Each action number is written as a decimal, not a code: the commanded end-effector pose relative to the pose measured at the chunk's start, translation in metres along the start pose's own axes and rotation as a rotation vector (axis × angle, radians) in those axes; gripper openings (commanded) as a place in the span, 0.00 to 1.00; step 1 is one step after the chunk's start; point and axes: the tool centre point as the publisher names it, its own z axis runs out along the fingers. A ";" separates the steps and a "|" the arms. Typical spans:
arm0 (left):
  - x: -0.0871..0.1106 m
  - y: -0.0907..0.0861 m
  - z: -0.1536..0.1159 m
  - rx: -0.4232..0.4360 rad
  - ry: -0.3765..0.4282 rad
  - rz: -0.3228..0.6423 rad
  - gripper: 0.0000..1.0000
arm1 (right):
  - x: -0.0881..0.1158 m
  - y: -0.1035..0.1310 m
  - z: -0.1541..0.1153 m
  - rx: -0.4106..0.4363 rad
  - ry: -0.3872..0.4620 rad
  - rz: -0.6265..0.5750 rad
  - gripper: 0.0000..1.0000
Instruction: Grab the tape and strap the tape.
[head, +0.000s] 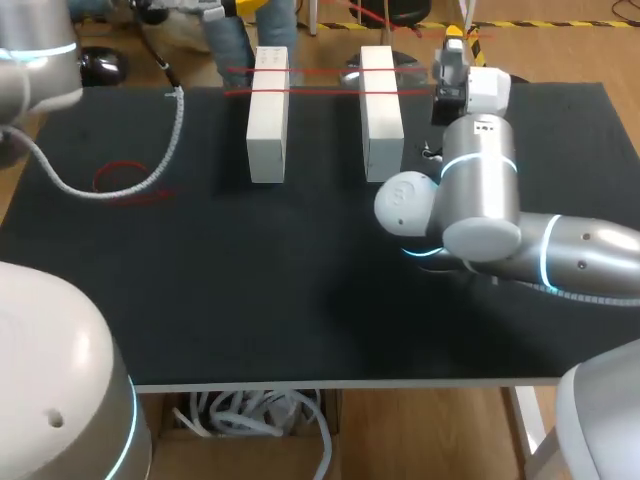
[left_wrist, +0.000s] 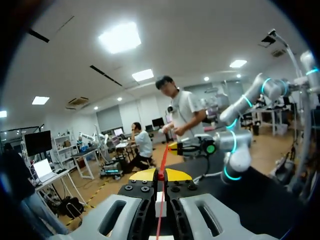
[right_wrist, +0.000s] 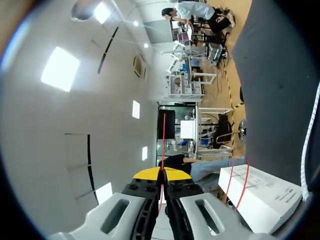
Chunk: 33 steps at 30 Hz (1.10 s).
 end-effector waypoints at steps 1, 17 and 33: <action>0.002 -0.006 -0.010 -0.370 -0.033 -0.050 0.00 | 0.005 0.005 -0.005 0.012 -0.020 -0.021 0.00; 0.000 -0.024 -0.011 -0.329 -0.126 -0.104 0.00 | 0.008 0.005 -0.007 0.029 0.008 -0.076 0.00; 0.007 -0.019 -0.005 -0.581 0.008 -0.011 0.00 | 0.005 -0.006 -0.008 0.073 0.029 -0.100 0.00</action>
